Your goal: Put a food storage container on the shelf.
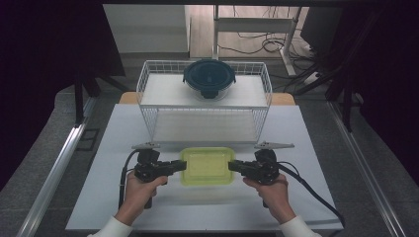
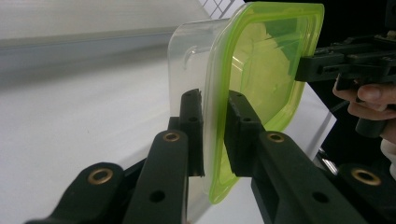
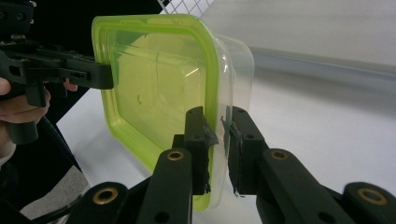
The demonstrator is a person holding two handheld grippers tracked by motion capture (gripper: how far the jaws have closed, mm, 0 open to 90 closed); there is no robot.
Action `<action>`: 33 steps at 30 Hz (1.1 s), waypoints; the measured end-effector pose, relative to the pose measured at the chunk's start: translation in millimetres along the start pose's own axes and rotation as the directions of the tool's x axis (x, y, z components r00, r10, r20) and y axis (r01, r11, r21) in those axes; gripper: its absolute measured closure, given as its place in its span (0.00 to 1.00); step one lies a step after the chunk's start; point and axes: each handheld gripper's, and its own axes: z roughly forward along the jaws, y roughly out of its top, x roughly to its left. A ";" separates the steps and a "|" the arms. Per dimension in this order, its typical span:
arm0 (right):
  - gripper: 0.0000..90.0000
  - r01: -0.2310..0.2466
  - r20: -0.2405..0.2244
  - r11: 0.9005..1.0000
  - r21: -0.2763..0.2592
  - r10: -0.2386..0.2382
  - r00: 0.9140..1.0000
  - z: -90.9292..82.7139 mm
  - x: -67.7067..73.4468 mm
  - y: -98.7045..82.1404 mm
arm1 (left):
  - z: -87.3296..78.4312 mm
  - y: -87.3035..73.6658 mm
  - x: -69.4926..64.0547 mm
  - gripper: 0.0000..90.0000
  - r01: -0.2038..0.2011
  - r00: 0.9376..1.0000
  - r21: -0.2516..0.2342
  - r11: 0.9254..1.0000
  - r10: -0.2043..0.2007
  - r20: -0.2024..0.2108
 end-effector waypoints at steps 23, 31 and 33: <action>0.87 0.093 0.015 0.993 -0.076 -0.092 0.996 -23.6 14.9 44.7 | -25.4 48.2 -20.5 0.88 -0.103 0.995 -0.085 0.991 0.104 0.006; 0.87 0.136 0.028 0.985 -0.102 -0.133 0.991 -32.5 24.8 69.1 | -38.2 72.0 -26.9 0.88 -0.130 0.991 -0.114 0.985 0.131 0.004; 0.87 0.144 0.031 0.983 -0.110 -0.141 0.990 -34.4 27.3 76.0 | -41.1 77.8 -28.1 0.88 -0.138 0.990 -0.121 0.983 0.139 0.001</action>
